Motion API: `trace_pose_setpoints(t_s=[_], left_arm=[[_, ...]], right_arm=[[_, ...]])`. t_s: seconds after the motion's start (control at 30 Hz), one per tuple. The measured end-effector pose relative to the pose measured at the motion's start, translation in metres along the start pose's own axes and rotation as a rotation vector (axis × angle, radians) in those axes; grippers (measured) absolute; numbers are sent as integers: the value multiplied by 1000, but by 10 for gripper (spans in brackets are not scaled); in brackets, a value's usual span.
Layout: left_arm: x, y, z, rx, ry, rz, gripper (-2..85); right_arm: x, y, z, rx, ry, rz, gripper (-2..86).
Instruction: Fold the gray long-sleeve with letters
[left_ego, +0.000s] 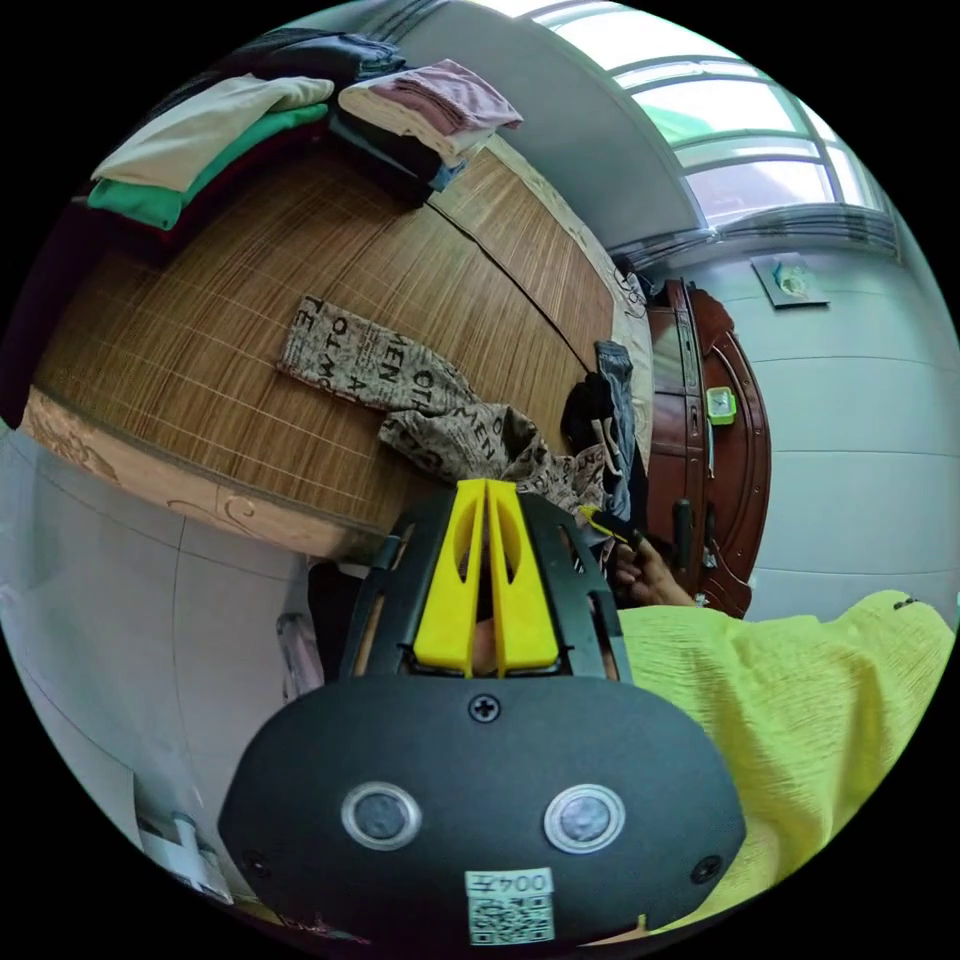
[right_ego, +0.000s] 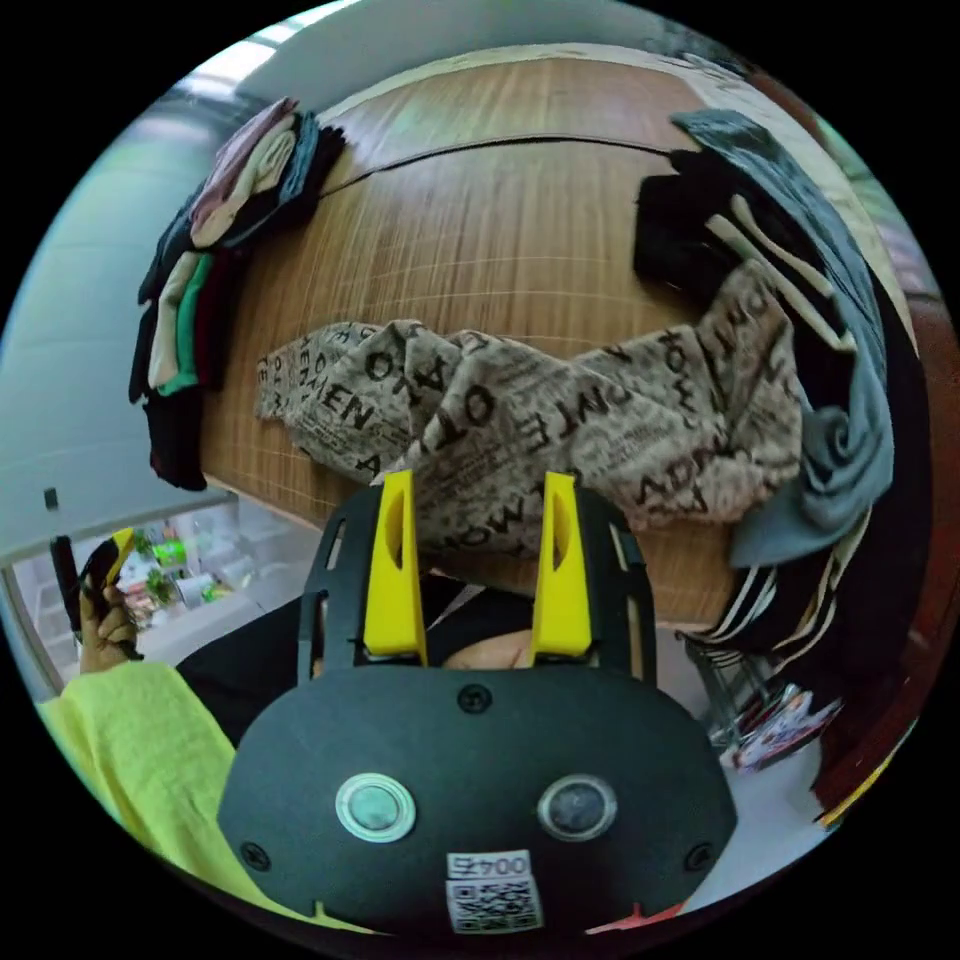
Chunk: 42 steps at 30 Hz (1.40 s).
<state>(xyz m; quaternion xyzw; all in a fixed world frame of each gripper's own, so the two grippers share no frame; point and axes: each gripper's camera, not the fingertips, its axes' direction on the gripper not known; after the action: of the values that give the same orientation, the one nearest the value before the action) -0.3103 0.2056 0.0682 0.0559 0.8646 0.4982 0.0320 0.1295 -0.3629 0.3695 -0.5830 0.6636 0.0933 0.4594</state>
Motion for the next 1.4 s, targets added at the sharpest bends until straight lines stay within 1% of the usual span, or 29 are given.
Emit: trace_pose_setpoints(t_s=[0.07,0.1,0.13,0.17,0.2,0.23,0.27,0.3,0.37,0.4,0.47,0.5,0.57,0.63,0.7,0.77,0.8,0.83,0.87,0.93,1.0,1.07,1.13,1.2,1.27,1.3,1.37,1.4], left_arm=[[3,7,-5,7,-13,-30,1],[4,13,-10,12,-19,-53,1],[4,18,-14,17,-25,-74,1],[4,20,-16,18,-27,-84,1],[4,24,-20,20,-28,-100,1],[3,26,-24,22,-29,-110,1],[3,27,-26,25,-30,-113,1],[1,27,-30,33,-29,-117,1],[-6,23,-32,42,-18,-125,1],[-11,19,-33,48,-3,-136,1],[-20,10,-35,66,35,-161,1],[-25,4,-37,85,68,-172,1],[-32,-6,-39,99,114,-180,1],[-41,-21,-40,83,132,-173,1],[-45,-31,-41,58,125,-153,1],[-48,-41,-43,42,120,-135,1],[-50,-47,-44,35,120,-128,1],[-53,-52,-46,27,120,-123,1],[-54,-54,-46,21,119,-123,1],[-57,-62,-46,-7,111,-119,1],[-57,-67,-48,-26,97,-107,1],[-55,-69,-49,-41,82,-88,1],[-54,-69,-50,-59,62,-79,1],[-56,-66,-51,-67,59,-93,1],[-59,-62,-53,-69,62,-110,1],[-60,-59,-55,-71,62,-121,2],[-63,-54,-58,-72,60,-134,2],[-65,-50,-59,-72,57,-145,2]], right_arm=[[-28,-44,31,-79,83,-60,152],[-32,-53,41,-112,98,-61,123],[-40,-69,64,-229,115,-71,65],[-44,-78,82,-337,123,-94,37],[-43,-81,84,-344,143,-81,23],[-40,-87,73,-300,101,-51,15],[-37,-92,47,-209,-33,-7,8],[-36,-93,30,-154,-100,1,6],[-46,-94,-48,47,-286,-62,0],[-50,-92,-70,96,-319,-83,-1],[-66,-66,-159,298,-440,-239,-3],[-72,-54,-179,349,-444,-294,-3],[-84,1,-229,483,-394,-466,-2],[-81,40,-234,492,-323,-513,0],[-70,73,-217,443,-253,-488,1],[-46,113,-170,333,-75,-398,6],[-38,122,-155,300,-22,-366,8],[-18,136,-124,229,40,-260,12],[8,148,-94,167,65,-98,16],[40,164,-63,117,47,107,26],[45,171,-53,170,36,170,58],[26,151,-39,157,88,112,116],[6,124,-26,136,115,22,143],[-20,89,-9,94,167,-88,148],[-66,46,15,70,265,-322,140],[-78,35,22,64,289,-385,140],[-128,-3,53,25,381,-625,143],[-140,-11,61,13,402,-679,144]])
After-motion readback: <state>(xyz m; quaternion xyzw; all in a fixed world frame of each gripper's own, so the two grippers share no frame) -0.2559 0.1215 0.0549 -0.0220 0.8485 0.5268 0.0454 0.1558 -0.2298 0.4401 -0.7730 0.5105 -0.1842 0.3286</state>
